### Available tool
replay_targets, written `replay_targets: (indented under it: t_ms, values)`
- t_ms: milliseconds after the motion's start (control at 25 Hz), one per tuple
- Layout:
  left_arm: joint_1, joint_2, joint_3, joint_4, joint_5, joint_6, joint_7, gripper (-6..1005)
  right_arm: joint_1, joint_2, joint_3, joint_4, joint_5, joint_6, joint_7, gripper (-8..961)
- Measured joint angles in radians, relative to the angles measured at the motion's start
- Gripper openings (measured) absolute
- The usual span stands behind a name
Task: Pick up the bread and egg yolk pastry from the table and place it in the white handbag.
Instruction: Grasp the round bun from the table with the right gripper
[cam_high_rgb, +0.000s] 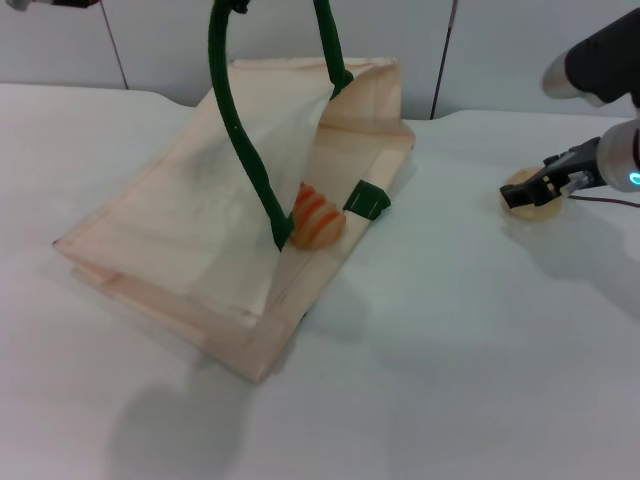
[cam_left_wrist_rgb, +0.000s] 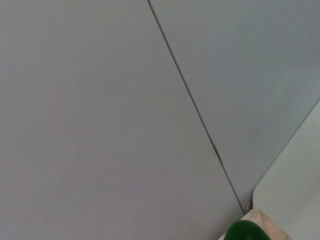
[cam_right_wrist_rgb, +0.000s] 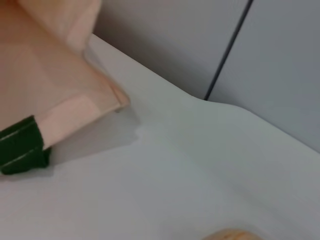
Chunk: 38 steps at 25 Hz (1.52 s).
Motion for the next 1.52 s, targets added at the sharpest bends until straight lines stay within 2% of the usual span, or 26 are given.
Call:
replay_targets:
  t_ms: [200, 520, 1120, 1520]
  values:
    - [-0.003, 0.0, 0.0, 0.0, 0.0, 0.0, 0.0, 122, 0.002, 0.0, -0.002, 0.006, 0.002, -0.001, -0.002, 743]
    - [-0.008, 0.0, 0.0, 0.0, 0.001, -0.003, -0.001, 123, 0.044, -0.003, 0.006, 0.107, -0.006, -0.043, -0.004, 744]
    - [-0.011, 0.0, 0.014, -0.018, 0.008, 0.001, 0.0, 125, 0.055, -0.002, 0.002, 0.11, -0.009, -0.032, 0.002, 740]
    - [-0.012, 0.0, 0.017, -0.032, 0.013, 0.006, 0.0, 127, 0.07, 0.005, -0.004, 0.06, -0.005, 0.011, -0.001, 668]
